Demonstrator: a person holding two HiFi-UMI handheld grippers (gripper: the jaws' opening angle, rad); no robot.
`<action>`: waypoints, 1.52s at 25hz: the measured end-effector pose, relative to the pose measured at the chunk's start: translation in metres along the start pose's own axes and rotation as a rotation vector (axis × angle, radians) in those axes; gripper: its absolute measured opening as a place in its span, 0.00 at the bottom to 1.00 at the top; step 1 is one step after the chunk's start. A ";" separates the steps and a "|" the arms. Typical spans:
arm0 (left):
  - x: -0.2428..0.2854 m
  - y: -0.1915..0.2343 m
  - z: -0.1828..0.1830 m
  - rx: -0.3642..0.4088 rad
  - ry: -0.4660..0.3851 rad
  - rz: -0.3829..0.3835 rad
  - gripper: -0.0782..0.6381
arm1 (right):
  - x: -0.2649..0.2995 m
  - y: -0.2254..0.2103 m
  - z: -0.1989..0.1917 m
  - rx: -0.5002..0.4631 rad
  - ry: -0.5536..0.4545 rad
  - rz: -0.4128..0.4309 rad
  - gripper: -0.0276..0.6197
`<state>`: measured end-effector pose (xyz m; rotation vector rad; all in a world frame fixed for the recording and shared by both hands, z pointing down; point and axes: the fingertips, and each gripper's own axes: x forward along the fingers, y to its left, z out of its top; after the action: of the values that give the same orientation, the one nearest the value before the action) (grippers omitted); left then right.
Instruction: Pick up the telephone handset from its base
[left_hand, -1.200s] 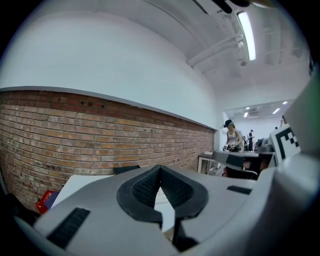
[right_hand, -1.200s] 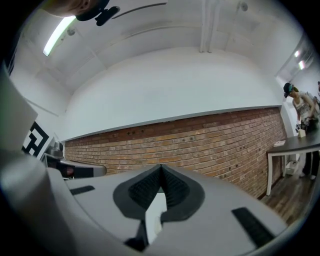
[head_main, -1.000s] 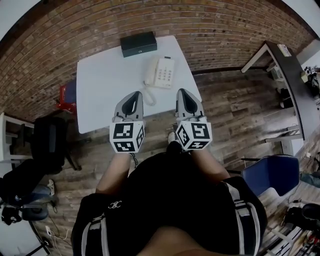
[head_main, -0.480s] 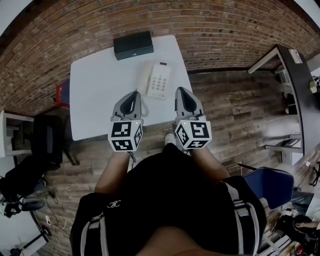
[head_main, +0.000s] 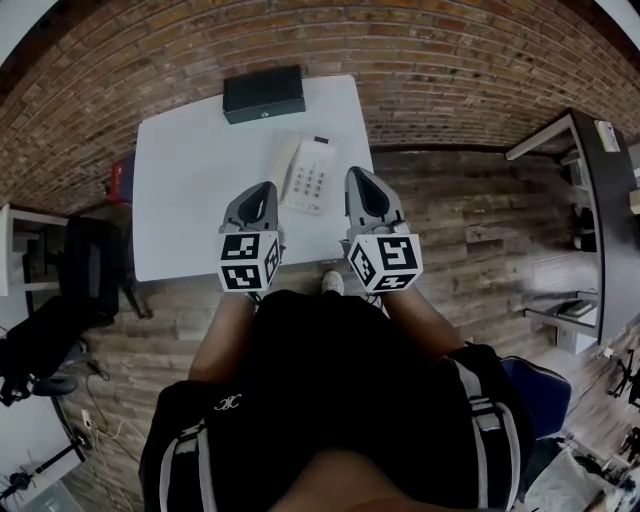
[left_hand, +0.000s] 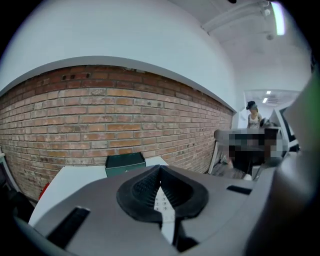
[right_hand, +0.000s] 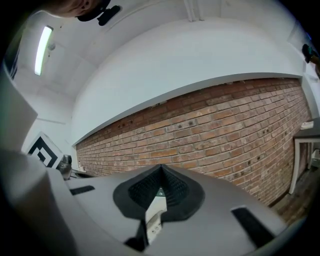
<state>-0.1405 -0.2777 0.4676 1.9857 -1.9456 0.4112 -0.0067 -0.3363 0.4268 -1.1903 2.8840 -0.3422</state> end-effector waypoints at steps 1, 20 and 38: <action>0.005 0.002 -0.001 0.001 0.008 0.007 0.11 | 0.003 -0.002 0.000 0.002 0.002 0.004 0.04; 0.096 0.049 -0.057 0.041 0.202 -0.070 0.12 | 0.030 -0.013 -0.003 -0.016 0.016 -0.115 0.04; 0.161 0.054 -0.116 0.134 0.403 -0.119 0.43 | 0.011 -0.032 -0.001 -0.013 0.014 -0.268 0.04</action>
<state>-0.1878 -0.3748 0.6431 1.9025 -1.5786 0.8554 0.0078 -0.3662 0.4349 -1.5858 2.7429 -0.3340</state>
